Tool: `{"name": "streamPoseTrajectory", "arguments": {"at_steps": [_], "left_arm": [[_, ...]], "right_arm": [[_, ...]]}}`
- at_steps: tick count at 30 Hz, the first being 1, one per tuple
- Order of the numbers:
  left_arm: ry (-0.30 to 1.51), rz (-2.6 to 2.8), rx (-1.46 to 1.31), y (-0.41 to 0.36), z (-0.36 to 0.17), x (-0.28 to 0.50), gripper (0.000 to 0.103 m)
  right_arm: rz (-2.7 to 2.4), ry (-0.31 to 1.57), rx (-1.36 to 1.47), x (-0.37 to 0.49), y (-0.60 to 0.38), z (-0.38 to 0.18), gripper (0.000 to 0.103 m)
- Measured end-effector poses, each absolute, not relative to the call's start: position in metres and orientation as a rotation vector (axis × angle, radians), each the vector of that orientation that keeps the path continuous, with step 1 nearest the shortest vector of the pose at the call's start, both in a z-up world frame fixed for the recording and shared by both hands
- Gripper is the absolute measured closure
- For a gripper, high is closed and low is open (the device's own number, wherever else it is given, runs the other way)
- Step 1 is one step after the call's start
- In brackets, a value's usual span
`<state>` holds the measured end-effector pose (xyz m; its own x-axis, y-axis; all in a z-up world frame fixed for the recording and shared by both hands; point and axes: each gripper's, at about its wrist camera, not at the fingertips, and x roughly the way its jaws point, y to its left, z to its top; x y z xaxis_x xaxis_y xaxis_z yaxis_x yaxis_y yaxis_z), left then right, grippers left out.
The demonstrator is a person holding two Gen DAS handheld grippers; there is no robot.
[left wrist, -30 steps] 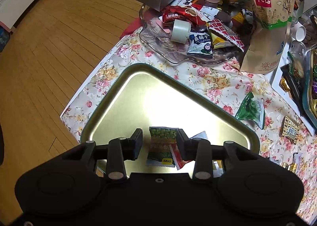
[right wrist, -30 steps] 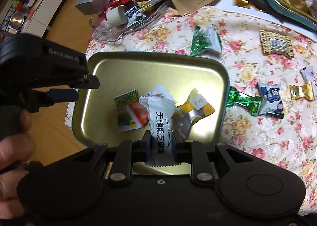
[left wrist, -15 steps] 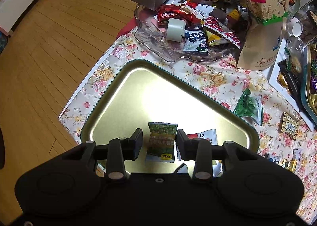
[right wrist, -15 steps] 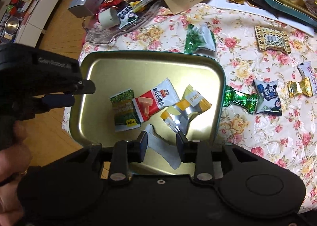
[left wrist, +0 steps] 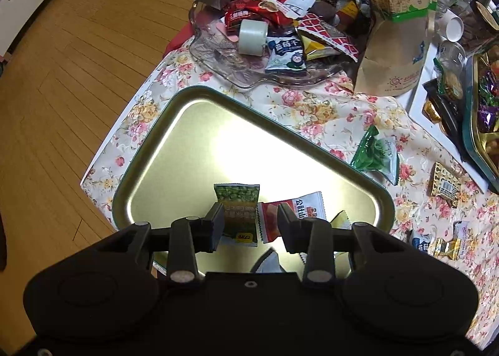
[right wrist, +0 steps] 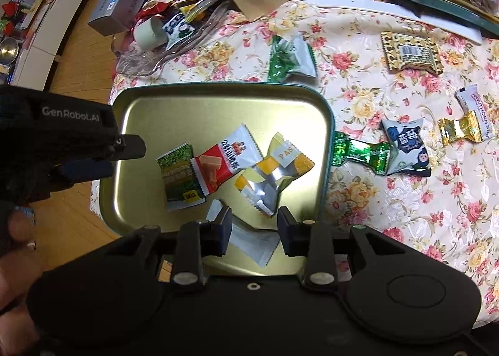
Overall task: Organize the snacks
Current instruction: 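Move both open tools away from the gold tray toward the loose snacks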
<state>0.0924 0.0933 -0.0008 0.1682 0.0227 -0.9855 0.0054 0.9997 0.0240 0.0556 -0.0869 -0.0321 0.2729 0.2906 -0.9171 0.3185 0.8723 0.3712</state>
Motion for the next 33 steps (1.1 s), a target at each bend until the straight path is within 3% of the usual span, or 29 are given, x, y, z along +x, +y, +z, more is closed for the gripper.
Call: {"name": "streamPoseTrajectory", "arguments": {"at_steps": [33], "left_arm": [[1.422,-0.147,0.104,-0.014,-0.001,0.073,0.056]], "right_arm": [[-0.209,1.308,0.692,0.017,-0.187,-0.042,0.068]]}}
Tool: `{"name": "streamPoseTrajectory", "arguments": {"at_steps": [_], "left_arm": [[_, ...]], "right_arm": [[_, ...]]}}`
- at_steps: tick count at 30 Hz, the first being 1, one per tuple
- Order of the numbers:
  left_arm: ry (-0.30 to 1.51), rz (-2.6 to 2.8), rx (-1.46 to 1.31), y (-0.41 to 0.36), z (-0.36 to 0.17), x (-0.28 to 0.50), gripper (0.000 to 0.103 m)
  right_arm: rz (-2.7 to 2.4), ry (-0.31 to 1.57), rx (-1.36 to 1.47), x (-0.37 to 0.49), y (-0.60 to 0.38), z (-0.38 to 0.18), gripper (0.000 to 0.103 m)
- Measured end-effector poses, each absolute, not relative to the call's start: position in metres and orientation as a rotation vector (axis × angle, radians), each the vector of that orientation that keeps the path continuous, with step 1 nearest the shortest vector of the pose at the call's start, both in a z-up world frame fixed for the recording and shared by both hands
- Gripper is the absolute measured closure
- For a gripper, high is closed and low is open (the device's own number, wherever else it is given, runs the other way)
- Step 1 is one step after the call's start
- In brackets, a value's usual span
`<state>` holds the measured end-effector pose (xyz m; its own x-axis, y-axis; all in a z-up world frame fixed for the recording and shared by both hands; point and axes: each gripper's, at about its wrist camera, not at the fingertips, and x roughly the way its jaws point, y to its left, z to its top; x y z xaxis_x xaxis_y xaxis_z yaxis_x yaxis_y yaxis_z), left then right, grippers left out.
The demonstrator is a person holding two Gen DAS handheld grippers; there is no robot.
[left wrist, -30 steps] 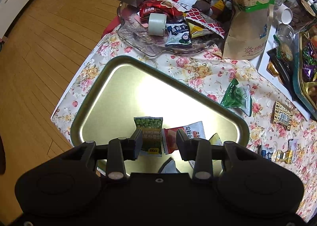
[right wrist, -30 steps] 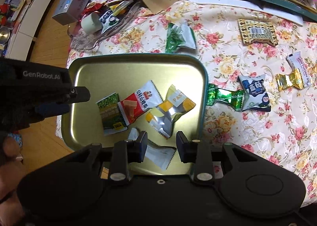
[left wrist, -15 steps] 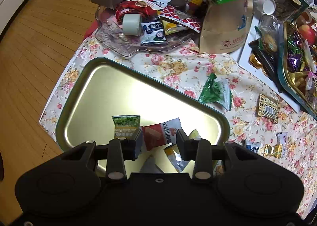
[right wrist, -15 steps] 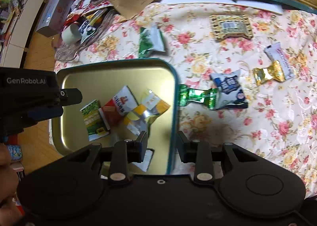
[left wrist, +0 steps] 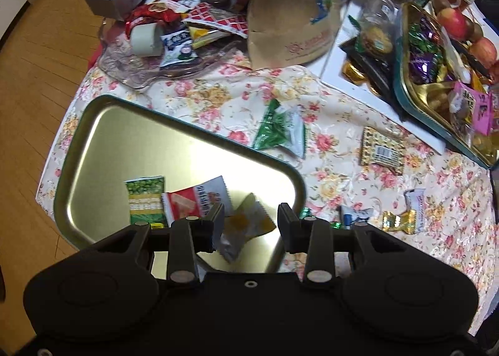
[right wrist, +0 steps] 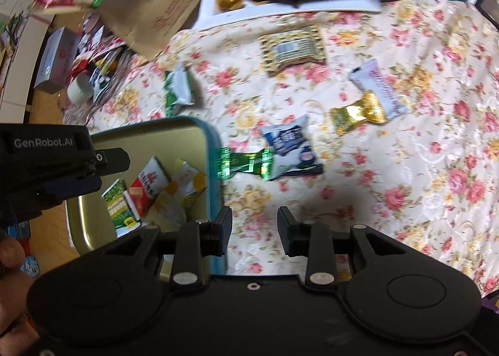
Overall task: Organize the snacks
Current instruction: 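Move both open tools away from the gold tray toward the loose snacks, then grasp the blue-white blueberry packet with the left tool while the right tool grasps the gold-wrapped candy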
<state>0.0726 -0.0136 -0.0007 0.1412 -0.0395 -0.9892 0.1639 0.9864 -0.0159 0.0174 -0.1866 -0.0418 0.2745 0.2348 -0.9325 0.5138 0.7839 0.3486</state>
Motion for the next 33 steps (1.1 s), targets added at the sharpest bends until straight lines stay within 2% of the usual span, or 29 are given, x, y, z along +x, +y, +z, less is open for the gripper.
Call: {"name": "streamPoseTrajectory", "arguments": {"at_steps": [20,33], "left_arm": [[1.445,-0.216,0.199,-0.076,-0.015,0.056,0.056],[1.462,-0.176,0.159,-0.056,-0.018,0.066,0.056]], "right_arm": [[-0.326,1.31,0.788,-0.026,-0.256,-0.056,0.067],[-0.446,1.248,0.89,-0.027,-0.294,-0.059,0.064]]}}
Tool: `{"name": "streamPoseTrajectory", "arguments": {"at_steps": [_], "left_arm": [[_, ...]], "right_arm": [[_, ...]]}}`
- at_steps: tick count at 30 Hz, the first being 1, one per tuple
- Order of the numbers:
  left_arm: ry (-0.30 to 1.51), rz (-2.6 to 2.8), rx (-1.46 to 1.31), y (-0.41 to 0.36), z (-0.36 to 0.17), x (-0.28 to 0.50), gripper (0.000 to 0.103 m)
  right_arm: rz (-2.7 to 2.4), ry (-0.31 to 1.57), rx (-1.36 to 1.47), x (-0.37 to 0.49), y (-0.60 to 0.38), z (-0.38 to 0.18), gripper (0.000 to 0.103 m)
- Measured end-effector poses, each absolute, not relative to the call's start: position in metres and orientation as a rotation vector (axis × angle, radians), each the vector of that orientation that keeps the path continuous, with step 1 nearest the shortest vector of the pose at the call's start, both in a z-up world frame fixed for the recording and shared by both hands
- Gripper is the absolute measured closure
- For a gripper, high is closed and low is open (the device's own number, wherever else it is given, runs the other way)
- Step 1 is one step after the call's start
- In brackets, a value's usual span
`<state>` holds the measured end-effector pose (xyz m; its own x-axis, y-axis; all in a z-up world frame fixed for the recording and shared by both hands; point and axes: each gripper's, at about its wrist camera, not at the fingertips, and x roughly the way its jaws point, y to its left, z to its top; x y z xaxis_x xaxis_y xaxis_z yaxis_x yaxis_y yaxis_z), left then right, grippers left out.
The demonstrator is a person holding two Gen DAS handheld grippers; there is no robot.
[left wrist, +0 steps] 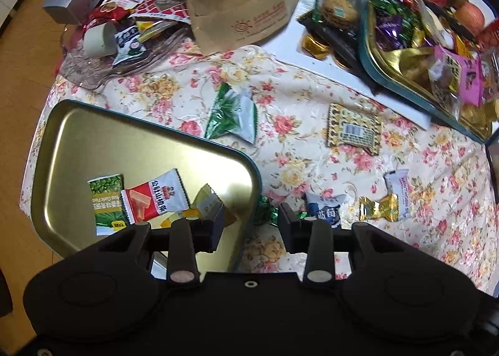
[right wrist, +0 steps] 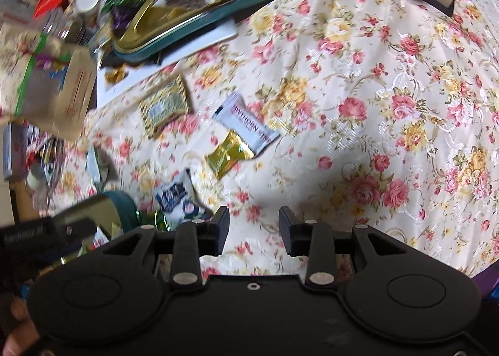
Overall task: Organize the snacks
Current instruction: 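Grasp the blue-white blueberry packet with the left tool while the right tool grasps the gold-wrapped candy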
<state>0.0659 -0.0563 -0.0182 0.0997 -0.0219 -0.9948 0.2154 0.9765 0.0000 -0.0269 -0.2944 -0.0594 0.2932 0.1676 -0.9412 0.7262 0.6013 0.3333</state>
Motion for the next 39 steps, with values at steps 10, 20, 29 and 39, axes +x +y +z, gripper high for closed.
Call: {"name": "streamPoseTrajectory", "arguments": {"at_steps": [10,20,29,39], "left_arm": [[1.463,-0.194,0.14,-0.05,-0.014,0.067,0.056],[1.472,-0.181,0.142,-0.033,-0.016,0.067,0.056],[1.473,-0.176,0.099,-0.015,-0.011,0.071,0.056],[1.474,-0.223,0.126,-0.024,-0.014,0.067,0.056]], "right_arm": [[-0.545,1.196,0.958,-0.013,-0.3,-0.075,0.063],[-0.598,1.13,1.03,0.017,-0.286,-0.089,0.062],[-0.663,1.144,1.029,0.034,-0.274,-0.107,0.069],[-0.657,1.134,0.917,0.03,-0.271,-0.087,0.082]]}}
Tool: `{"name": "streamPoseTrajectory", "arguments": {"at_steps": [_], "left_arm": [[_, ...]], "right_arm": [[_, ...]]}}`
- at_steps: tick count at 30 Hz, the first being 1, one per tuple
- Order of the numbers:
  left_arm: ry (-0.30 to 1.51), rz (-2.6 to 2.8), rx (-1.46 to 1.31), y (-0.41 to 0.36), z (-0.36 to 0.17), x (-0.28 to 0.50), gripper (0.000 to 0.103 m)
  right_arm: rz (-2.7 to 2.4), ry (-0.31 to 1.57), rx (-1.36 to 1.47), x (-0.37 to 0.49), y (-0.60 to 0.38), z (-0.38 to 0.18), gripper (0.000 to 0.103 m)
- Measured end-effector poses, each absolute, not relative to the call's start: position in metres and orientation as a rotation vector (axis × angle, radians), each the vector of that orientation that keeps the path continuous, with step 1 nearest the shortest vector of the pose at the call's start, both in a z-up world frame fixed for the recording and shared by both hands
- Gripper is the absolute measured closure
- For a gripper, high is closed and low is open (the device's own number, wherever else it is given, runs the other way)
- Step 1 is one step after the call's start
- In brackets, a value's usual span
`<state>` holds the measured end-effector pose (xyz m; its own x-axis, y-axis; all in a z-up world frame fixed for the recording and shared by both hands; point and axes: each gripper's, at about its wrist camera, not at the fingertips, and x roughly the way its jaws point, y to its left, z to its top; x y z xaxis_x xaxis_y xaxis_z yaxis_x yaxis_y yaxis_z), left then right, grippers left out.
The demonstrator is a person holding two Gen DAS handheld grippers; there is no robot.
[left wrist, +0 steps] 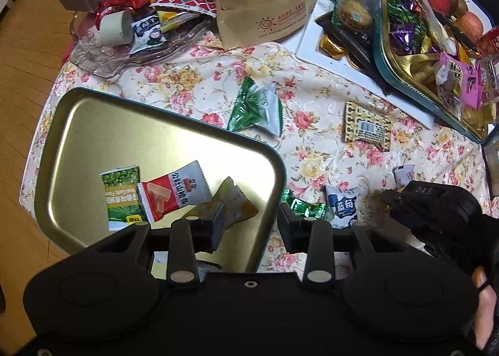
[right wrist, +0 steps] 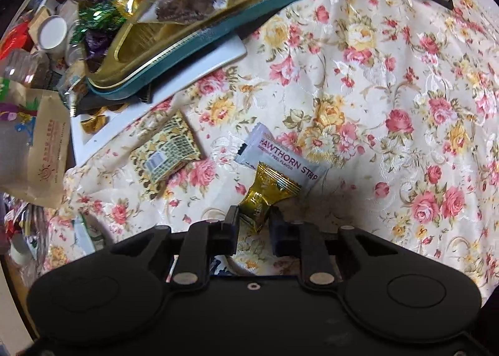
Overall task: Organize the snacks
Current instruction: 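Grasp the blue-white blueberry packet with the left tool while the right tool grasps the gold-wrapped candy, then lift the blueberry packet with the left tool while the right tool carries the gold candy toward the tray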
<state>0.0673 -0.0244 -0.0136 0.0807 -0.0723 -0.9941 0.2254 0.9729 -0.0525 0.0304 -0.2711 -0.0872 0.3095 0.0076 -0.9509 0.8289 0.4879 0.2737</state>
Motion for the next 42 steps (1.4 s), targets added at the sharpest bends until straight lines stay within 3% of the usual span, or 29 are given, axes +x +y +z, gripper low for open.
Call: {"name": "streamPoseTrajectory", "arguments": {"at_steps": [17,42], "left_arm": [[1.5,-0.284,0.183,-0.08,-0.054,0.051,0.056],[1.479,-0.298,0.28,-0.13,-0.091,0.035,0.055]], "right_arm": [[-0.619,1.086,0.884,0.008,-0.289,-0.038,0.082],[-0.61,1.035,0.917,-0.031,-0.317,-0.025,0.082]]}}
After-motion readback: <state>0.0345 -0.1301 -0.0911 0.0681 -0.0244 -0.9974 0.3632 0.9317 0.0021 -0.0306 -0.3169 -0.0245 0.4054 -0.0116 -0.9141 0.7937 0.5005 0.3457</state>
